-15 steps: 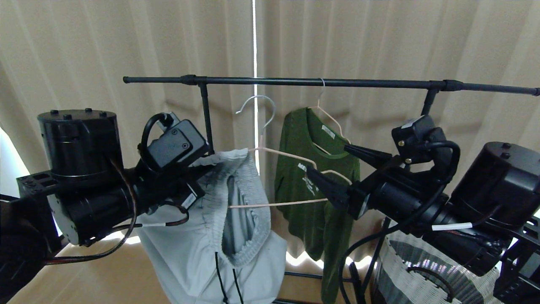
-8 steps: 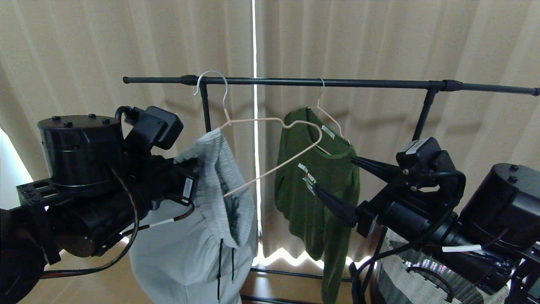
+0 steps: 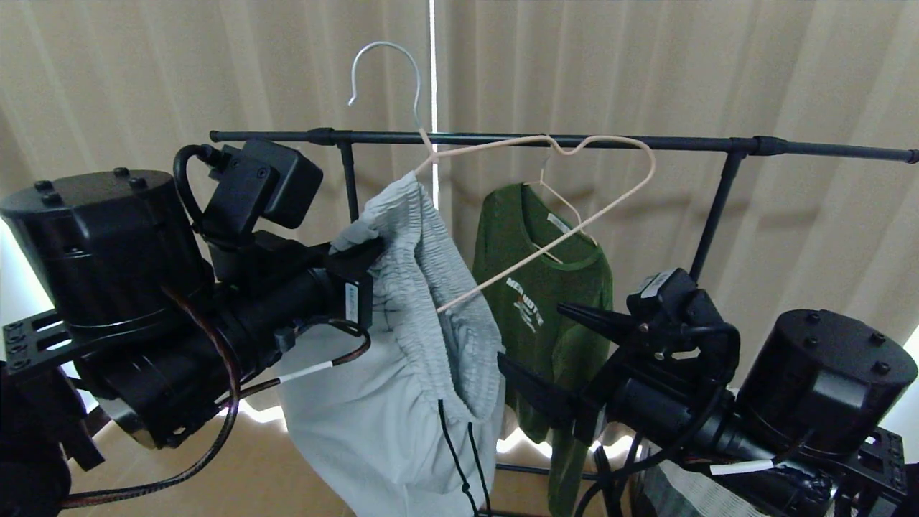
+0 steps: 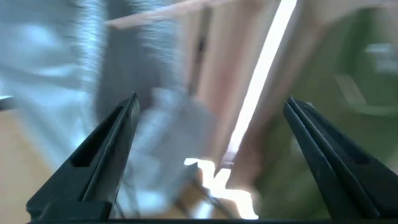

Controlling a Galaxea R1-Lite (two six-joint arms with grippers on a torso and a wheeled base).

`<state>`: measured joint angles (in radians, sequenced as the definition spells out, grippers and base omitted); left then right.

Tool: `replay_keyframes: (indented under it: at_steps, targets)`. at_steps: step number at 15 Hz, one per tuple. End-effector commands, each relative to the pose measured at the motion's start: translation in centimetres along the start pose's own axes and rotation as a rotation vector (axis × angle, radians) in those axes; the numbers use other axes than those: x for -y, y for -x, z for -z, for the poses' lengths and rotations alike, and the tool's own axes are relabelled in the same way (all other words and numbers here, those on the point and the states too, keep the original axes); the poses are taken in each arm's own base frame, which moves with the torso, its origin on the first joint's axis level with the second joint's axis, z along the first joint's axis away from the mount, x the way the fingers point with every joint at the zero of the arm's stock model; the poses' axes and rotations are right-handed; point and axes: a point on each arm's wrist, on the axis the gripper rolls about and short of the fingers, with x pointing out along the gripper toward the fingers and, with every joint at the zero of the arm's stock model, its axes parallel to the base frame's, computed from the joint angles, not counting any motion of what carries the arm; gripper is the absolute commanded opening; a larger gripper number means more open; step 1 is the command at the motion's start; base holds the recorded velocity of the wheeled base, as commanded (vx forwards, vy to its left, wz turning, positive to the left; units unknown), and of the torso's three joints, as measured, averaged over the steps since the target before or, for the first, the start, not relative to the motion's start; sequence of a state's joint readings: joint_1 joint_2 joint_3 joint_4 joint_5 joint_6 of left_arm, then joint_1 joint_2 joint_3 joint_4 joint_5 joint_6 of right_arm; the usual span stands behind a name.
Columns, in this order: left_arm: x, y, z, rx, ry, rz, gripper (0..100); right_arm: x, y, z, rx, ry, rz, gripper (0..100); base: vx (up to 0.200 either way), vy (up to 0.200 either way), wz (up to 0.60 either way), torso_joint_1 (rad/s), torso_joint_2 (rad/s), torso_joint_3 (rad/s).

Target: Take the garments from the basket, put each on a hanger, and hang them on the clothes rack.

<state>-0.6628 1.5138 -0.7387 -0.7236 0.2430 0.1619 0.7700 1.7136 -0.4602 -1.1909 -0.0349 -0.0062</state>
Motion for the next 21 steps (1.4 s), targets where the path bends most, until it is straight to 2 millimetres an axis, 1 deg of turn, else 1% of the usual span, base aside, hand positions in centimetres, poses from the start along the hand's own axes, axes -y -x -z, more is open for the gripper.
replay_keyframes:
  at_steps: [1,4,7,8,12,13,14,15,18,19,21]
  targets:
    - [0.7,0.2,-0.2,0.009,-0.003,0.029,0,-0.5,-0.9,0.7,-0.025,0.002,-0.014,100,0.0,0.0,0.0,0.0,0.0,0.0]
    - [1.4,0.5,-0.6,0.041,0.002,0.057,0,-0.5,-1.9,2.1,-0.058,0.002,-0.014,100,0.0,0.0,0.0,0.0,0.0,0.0]
    - [1.6,0.7,-0.7,0.05,0.0,0.067,0,-0.5,-2.8,3.2,-0.02,0.003,-0.004,100,0.0,0.0,0.0,0.0,0.0,0.0]
    - [1.6,0.7,-0.7,0.05,0.0,0.067,0,-0.5,-2.8,3.3,-0.022,0.003,-0.004,0,0.0,0.0,0.0,0.0,0.0,0.0]
    - [1.4,0.5,-0.6,0.044,-0.008,0.057,0,0.2,-2.4,2.6,-0.004,0.002,0.023,0,0.0,0.0,0.0,0.0,0.0,0.0]
    - [1.3,0.5,-0.4,0.039,-0.034,0.049,0,0.7,-2.1,2.3,0.002,0.003,0.039,0,0.0,0.0,0.0,0.0,0.0,0.0]
    - [0.6,0.3,0.1,0.023,-0.091,0.024,0,1.3,-1.7,2.0,0.0,0.005,0.062,0,0.0,0.0,0.0,0.0,0.0,0.0]
    - [0.2,0.4,0.5,0.01,-0.136,0.011,0,2.1,-1.1,1.8,-0.015,0.003,0.091,0,0.0,0.0,0.0,0.0,0.0,0.0]
    - [-0.6,0.6,1.4,0.002,-0.192,-0.005,0,5.0,0.2,0.7,-0.035,-0.007,0.197,0,0.0,0.0,0.0,0.0,0.0,0.0]
    - [-1.0,0.6,1.8,0.0,-0.235,-0.023,0,7.0,0.6,0.6,-0.033,-0.013,0.271,0,0.0,0.0,0.0,0.0,0.0,0.0]
    - [-1.6,0.5,2.4,-0.009,-0.281,-0.048,0,9.1,0.9,0.3,-0.021,-0.017,0.346,0,0.0,0.0,0.0,0.0,0.0,0.0]
